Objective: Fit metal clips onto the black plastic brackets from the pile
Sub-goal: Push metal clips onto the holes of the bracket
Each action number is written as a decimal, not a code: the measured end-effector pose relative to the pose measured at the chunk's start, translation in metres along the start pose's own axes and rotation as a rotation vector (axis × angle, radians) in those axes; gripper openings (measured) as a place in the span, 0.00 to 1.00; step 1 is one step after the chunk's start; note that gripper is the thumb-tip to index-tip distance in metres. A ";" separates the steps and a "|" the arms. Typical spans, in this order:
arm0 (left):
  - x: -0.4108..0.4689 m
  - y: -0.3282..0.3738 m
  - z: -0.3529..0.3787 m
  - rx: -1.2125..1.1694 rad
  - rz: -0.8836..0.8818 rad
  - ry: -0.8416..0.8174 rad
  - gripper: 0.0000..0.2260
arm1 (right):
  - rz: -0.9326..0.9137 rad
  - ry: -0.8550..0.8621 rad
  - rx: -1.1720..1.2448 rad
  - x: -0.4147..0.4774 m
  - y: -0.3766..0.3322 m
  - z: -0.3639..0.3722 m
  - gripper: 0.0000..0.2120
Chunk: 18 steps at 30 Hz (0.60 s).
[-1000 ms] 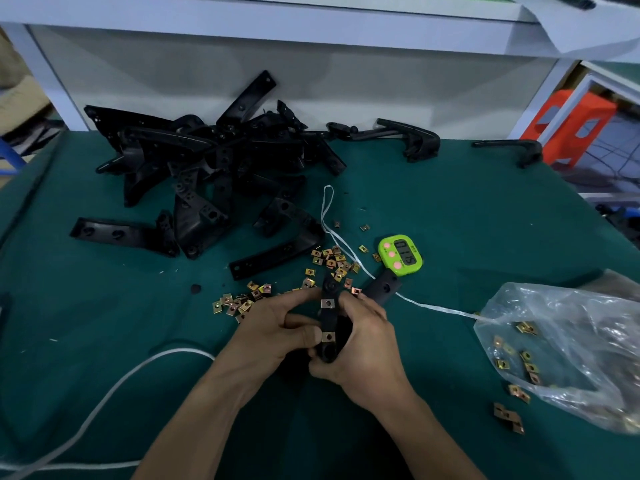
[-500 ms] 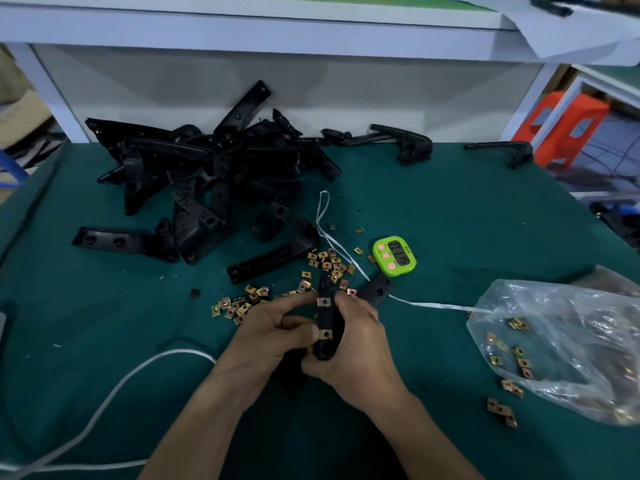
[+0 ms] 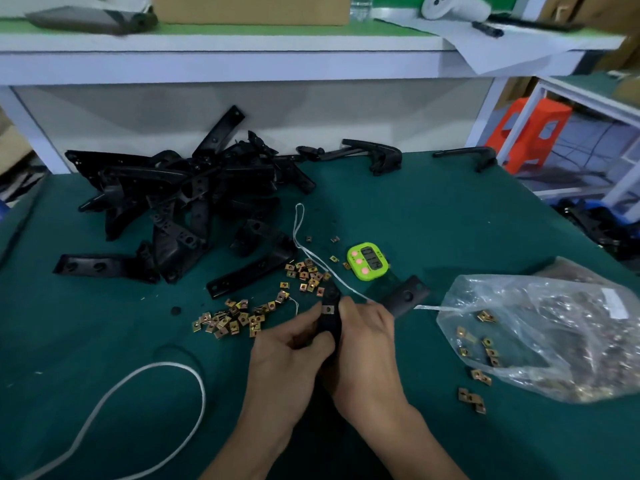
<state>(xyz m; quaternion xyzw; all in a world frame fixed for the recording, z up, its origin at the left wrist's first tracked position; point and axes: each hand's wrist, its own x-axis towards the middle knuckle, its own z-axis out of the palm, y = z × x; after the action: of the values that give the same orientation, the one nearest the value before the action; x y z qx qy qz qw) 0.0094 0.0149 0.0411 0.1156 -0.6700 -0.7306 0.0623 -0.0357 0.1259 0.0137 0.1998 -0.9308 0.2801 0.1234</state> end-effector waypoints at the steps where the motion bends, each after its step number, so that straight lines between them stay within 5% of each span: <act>1: -0.001 0.001 0.003 -0.016 0.001 0.003 0.22 | 0.011 0.001 -0.014 -0.001 -0.001 -0.002 0.26; 6: -0.003 0.013 0.016 -0.012 0.031 0.022 0.19 | -0.010 0.115 -0.014 -0.002 0.001 -0.029 0.20; 12: -0.002 0.034 0.064 0.167 0.156 -0.201 0.19 | 0.016 0.068 -0.275 -0.004 0.029 -0.092 0.22; 18: 0.018 0.043 0.142 0.040 -0.022 -0.338 0.18 | 0.134 0.053 -0.340 -0.033 0.089 -0.156 0.25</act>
<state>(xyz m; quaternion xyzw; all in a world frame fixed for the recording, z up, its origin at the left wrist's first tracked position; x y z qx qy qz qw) -0.0465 0.1434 0.0927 -0.0002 -0.6841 -0.7268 -0.0616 -0.0276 0.2930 0.0875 0.1062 -0.9724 0.1313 0.1609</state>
